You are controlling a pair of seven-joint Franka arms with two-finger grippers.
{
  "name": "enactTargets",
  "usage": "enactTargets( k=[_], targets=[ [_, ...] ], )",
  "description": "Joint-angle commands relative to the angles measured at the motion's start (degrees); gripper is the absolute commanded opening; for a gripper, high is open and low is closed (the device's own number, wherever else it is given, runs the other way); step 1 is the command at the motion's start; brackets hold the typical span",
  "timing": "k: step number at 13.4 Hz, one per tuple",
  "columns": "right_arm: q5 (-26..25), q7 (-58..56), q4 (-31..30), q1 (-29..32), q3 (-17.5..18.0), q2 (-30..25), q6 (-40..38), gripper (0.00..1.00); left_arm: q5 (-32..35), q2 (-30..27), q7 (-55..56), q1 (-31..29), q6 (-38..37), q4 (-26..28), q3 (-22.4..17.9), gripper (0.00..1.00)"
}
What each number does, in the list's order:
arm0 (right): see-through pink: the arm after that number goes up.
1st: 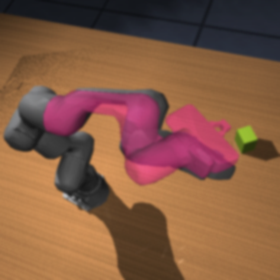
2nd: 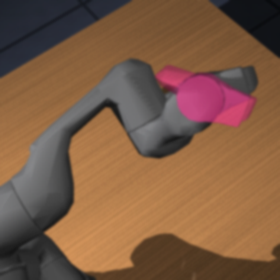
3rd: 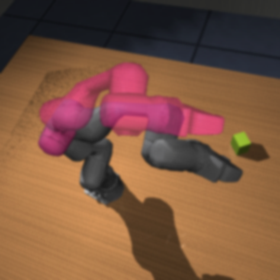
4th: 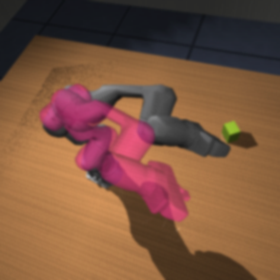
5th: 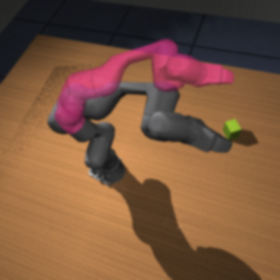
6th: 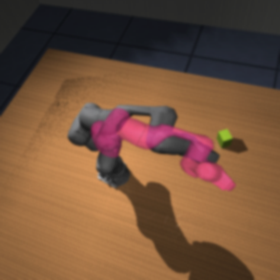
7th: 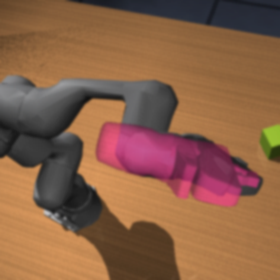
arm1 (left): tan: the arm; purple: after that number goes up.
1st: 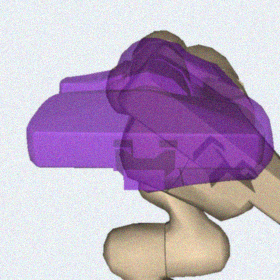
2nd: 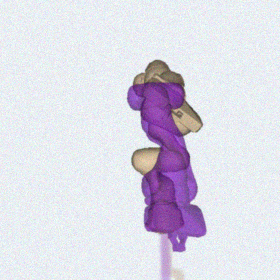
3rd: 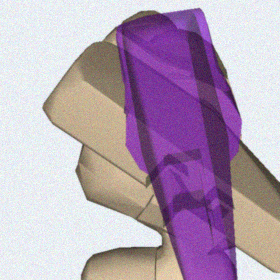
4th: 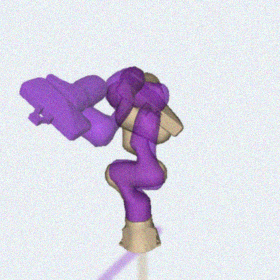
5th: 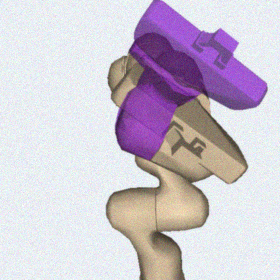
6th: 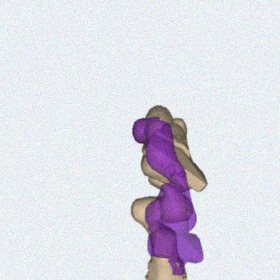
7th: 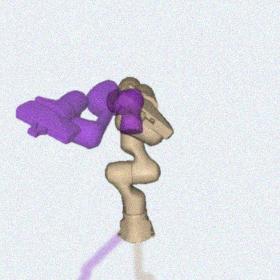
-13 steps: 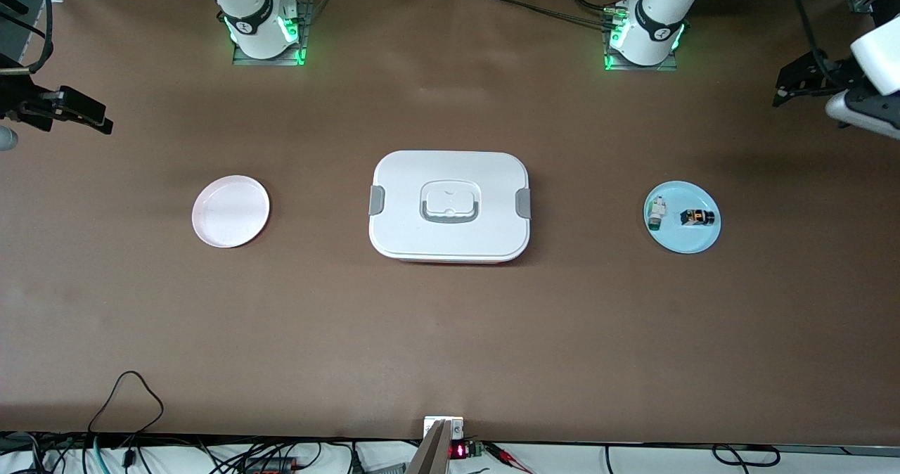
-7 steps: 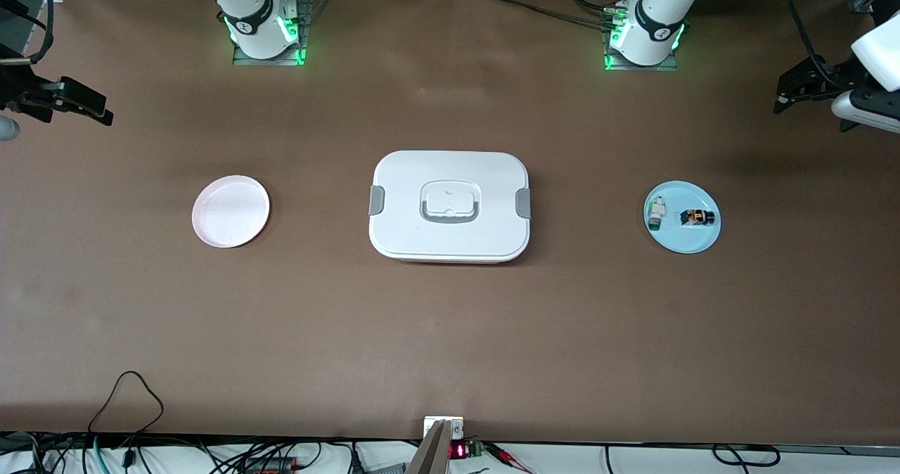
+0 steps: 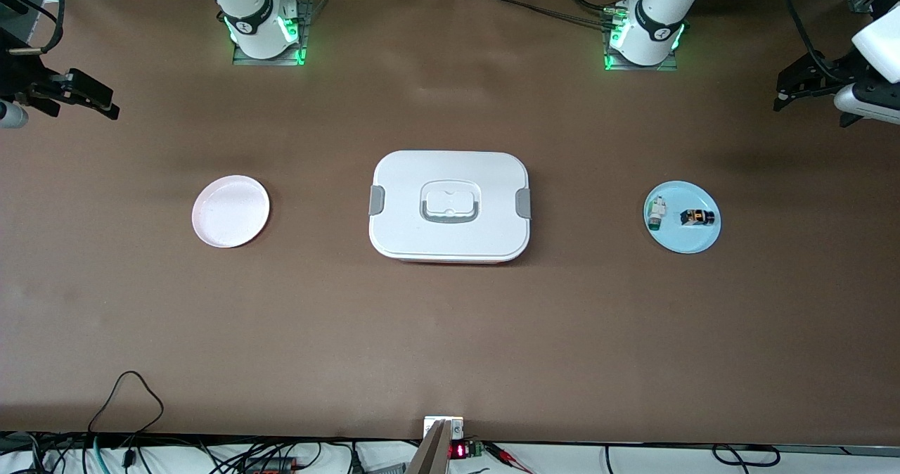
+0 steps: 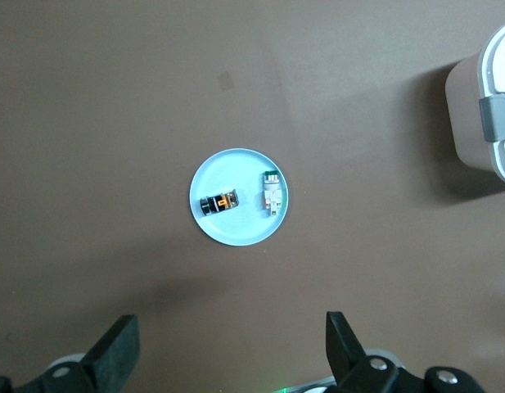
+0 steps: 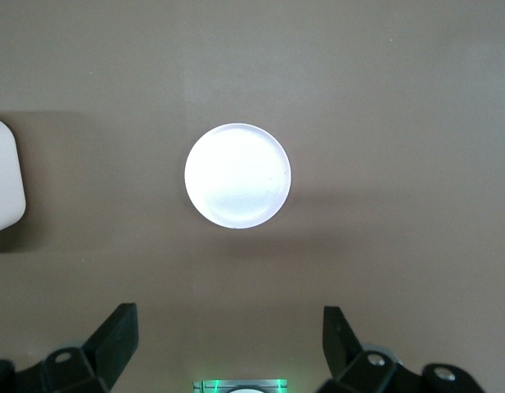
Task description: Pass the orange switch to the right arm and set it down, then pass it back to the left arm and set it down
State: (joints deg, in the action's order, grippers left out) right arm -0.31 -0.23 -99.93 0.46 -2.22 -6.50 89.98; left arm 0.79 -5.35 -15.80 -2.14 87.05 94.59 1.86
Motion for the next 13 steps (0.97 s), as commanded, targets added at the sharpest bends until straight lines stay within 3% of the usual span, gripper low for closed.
enactTargets(
  k=[1, 13],
  targets=[
    [-0.57, -0.39, 2.44, -0.64, 0.03, 0.78, -0.50, 1.00, -1.49, 3.14, 1.12, -0.76, -0.21, -4.32, 0.69, 1.00],
    [-0.13, -0.65, 4.92, -0.73, 0.20, 0.88, -4.55, 1.00, -1.14, 5.79, 1.03, -0.23, -2.94, -8.28, 1.04, 1.00]
  ],
)
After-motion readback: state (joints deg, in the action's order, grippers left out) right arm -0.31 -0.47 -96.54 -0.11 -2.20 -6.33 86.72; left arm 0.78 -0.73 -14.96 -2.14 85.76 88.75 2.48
